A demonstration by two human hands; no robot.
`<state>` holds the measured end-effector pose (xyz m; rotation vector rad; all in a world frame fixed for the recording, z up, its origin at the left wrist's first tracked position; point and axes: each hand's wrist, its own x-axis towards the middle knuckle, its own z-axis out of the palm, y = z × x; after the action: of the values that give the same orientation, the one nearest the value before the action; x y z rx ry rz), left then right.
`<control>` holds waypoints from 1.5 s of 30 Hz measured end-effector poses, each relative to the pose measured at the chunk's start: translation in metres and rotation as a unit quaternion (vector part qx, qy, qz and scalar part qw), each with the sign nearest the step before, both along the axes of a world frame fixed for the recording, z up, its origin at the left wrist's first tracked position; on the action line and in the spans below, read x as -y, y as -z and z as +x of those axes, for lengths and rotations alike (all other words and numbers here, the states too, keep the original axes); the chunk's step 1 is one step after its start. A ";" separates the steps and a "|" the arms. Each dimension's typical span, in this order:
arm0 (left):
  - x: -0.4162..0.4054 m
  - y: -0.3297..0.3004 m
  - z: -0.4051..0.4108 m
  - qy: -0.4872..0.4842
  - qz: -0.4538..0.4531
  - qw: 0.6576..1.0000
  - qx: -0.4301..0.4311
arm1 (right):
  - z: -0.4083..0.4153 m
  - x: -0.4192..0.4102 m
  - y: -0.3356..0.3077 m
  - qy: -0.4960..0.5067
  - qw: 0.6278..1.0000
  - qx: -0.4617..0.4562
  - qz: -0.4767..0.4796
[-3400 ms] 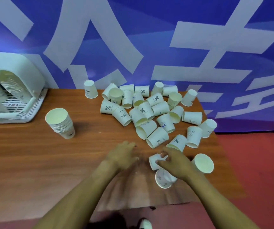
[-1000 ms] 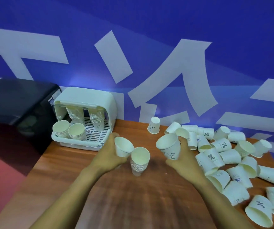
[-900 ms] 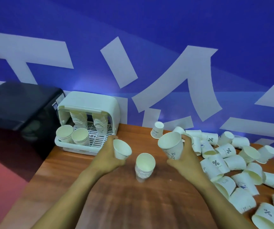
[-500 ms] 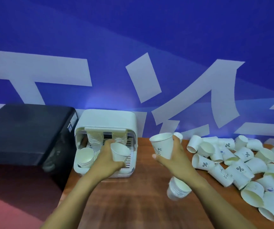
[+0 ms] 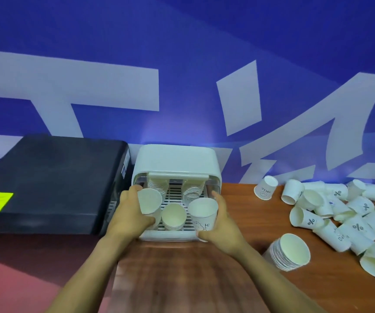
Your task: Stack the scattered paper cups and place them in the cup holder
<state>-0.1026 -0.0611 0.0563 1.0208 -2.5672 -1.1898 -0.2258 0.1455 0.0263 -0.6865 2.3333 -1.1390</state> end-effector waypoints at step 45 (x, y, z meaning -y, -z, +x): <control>0.005 0.039 -0.015 0.102 -0.097 0.969 0.203 | 0.003 0.052 0.050 -0.059 0.990 0.050 0.122</control>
<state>-0.1181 -0.0666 0.0170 1.0681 -3.0962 -0.8089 -0.2231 0.0939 -0.0233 -0.6517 2.2649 -0.8020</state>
